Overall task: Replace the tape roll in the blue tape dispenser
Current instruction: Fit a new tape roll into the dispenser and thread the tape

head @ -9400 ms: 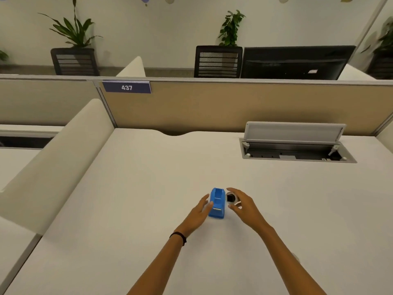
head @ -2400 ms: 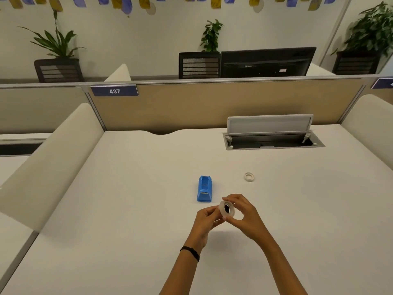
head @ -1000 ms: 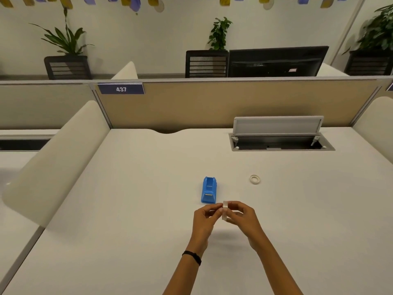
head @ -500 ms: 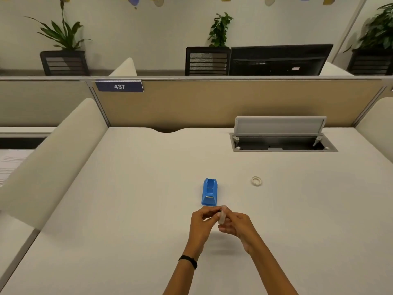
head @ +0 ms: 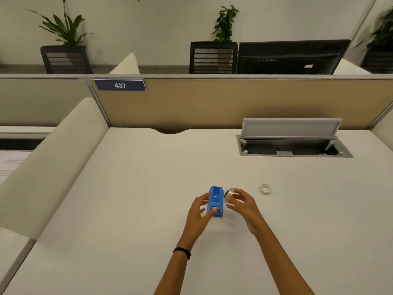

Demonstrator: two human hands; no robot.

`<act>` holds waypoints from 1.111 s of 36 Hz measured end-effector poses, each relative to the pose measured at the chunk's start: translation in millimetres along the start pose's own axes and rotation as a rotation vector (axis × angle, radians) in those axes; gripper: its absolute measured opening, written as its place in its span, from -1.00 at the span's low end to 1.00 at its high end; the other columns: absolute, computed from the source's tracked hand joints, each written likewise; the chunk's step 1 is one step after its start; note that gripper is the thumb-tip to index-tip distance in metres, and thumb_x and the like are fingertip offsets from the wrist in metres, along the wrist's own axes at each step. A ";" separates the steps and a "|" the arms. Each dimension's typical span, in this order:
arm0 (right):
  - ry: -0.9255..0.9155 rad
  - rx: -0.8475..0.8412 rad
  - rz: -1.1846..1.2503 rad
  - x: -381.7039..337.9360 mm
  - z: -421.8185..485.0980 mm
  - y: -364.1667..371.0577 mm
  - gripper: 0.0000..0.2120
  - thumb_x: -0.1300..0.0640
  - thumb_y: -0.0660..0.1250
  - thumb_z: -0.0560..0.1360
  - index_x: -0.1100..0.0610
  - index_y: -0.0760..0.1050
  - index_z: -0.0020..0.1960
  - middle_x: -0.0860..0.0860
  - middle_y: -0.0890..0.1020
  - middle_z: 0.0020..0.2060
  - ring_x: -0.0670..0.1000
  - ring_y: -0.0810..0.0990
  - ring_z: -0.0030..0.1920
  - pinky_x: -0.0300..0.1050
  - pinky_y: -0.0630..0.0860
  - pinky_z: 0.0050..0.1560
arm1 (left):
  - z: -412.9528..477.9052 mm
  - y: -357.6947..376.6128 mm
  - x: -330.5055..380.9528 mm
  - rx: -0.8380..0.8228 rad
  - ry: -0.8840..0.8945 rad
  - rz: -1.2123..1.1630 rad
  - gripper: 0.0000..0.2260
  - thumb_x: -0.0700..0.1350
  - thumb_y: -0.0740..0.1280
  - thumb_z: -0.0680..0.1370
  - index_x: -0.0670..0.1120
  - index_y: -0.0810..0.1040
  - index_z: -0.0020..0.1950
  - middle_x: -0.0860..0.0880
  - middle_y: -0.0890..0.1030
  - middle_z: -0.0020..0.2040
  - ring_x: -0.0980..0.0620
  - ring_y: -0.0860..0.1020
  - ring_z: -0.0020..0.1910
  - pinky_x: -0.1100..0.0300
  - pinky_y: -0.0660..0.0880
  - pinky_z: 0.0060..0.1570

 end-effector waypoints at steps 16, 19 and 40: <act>-0.253 -0.230 -0.632 -5.8 64.6 19.4 -0.67 0.02 0.46 0.35 -0.25 0.38 -0.04 -0.24 0.53 -0.08 -0.24 0.53 -0.03 -0.43 0.39 -0.08 | 71.7 -4.2 -26.3 -0.399 -0.079 0.358 -0.02 -0.05 0.52 0.35 0.09 -0.13 0.50 0.05 0.07 0.54 0.04 0.13 0.48 0.29 0.13 0.31; -0.257 -0.236 -0.678 1.6 70.7 17.1 -0.69 0.01 0.46 0.35 -0.07 0.44 0.04 -0.12 0.54 -0.04 -0.10 0.51 0.00 -0.28 0.41 0.02 | 74.6 -2.6 -28.0 -0.418 -0.063 0.374 -0.06 -0.08 0.52 0.35 0.10 -0.07 0.50 0.04 0.13 0.53 0.05 0.18 0.46 0.27 0.16 0.32; -0.233 -0.343 -0.843 -3.6 76.3 15.0 -0.71 0.02 0.35 0.46 0.14 0.46 0.11 0.09 0.50 0.08 0.05 0.47 0.07 -0.06 0.44 0.13 | 77.6 -0.8 -35.0 -0.393 -0.051 0.412 -0.18 -0.08 0.54 0.32 0.09 0.13 0.43 0.06 0.33 0.41 0.17 0.34 0.23 0.35 0.28 0.17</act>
Point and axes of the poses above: each hand's wrist, its own z-axis towards the middle knuckle, its own y-axis out of the palm, x = y × z, the point moved 2 cm from there along z, towards the middle knuckle
